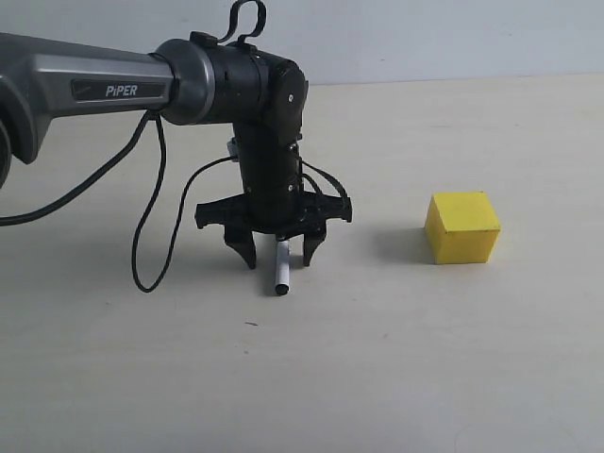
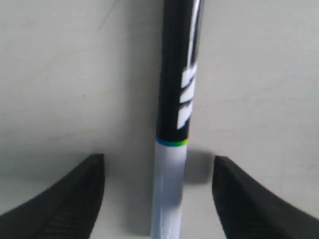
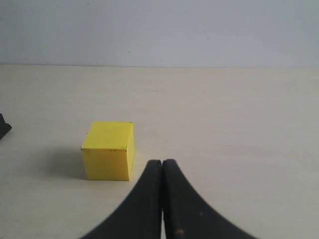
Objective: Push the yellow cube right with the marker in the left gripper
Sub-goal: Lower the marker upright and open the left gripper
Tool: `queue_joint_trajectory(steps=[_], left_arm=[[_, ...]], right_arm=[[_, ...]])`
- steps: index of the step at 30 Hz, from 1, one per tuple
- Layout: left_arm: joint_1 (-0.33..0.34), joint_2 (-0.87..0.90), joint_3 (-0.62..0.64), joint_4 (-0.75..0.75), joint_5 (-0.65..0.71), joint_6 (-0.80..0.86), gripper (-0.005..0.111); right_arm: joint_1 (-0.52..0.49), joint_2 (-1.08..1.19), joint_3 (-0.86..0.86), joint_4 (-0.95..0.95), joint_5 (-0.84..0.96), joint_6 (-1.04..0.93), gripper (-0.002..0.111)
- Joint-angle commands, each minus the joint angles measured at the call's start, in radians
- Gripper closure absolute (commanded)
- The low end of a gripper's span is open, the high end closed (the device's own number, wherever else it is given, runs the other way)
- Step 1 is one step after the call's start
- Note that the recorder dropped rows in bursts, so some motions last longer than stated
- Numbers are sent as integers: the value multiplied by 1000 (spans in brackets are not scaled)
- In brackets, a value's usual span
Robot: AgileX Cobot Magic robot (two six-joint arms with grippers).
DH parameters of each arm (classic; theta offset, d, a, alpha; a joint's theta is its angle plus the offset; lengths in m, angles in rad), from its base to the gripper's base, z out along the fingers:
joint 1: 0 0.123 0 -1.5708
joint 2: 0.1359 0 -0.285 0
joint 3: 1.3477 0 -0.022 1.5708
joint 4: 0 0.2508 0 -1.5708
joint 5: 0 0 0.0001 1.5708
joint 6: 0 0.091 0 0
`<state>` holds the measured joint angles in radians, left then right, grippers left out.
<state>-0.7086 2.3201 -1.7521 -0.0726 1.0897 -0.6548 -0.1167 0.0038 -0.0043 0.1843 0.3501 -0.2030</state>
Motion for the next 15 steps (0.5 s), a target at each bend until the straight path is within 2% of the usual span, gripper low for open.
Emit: queue_joint_trajectory(steps=[1,8,15], left_arm=[[6,-4,-7,-1,3,22,35],[6,-30,-7,9,3,86,35],[4,-131,-7,39,-61,179,36]], right_arm=[[-6,-4,4,-1,-5,-1,108],[-6,-4,4,1,-4,-1,108],[-6,-4,4,1,-4,-1,108]])
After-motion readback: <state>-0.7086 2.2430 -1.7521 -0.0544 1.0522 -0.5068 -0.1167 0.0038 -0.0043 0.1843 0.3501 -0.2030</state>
